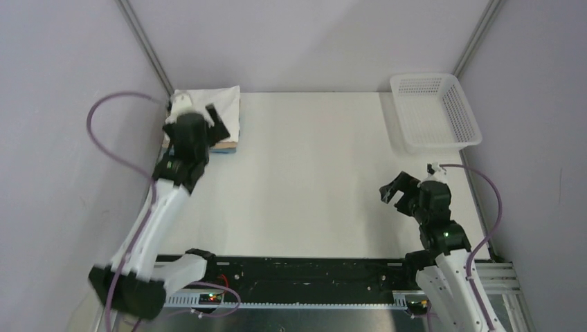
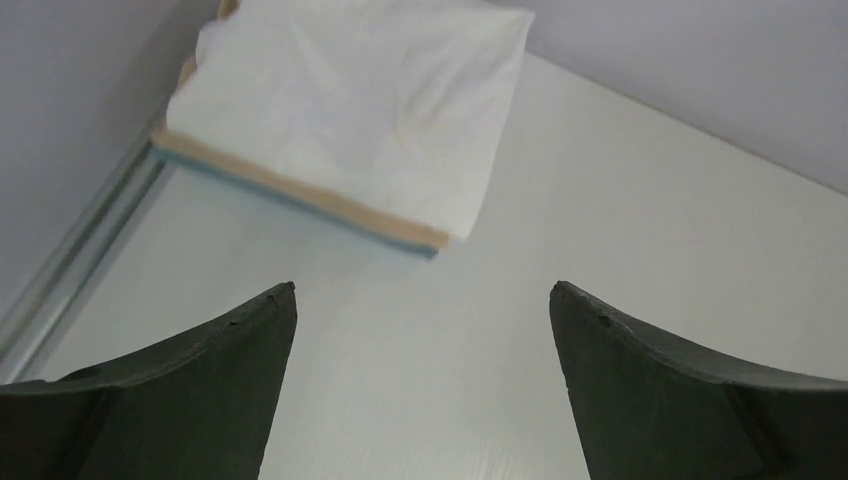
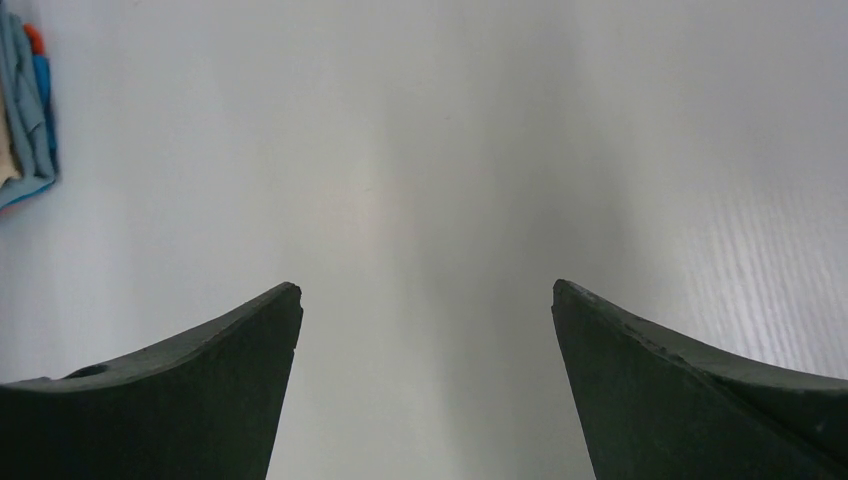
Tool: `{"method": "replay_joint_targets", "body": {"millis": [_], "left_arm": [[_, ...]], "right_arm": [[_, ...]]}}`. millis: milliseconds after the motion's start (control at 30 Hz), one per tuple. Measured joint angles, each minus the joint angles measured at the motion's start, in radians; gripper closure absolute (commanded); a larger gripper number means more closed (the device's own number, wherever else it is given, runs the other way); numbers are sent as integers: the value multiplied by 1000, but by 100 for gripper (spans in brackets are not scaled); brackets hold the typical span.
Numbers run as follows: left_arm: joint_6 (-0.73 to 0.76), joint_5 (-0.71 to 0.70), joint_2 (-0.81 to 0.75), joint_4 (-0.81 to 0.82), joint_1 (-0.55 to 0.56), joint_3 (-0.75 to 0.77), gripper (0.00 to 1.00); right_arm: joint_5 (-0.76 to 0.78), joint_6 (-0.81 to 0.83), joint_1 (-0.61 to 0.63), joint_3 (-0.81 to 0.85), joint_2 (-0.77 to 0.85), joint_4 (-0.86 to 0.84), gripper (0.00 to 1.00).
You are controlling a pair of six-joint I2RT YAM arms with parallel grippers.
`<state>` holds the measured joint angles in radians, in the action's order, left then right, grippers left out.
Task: Fold and stack the t-shirts
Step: Reset both arms
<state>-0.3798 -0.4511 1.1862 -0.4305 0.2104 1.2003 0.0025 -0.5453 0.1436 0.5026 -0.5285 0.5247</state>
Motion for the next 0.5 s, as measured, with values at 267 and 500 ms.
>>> {"method": "replay_joint_targets", "body": {"millis": [267,500], "left_arm": [[-153,-52,-638,7,162,-663,0],[-206,-50,-920,-53,164,-863,0]], "right_arm": [[130,-14,-2,-121,212,-4,0],[142,-23,-2,-181,241,-54,0]]}}
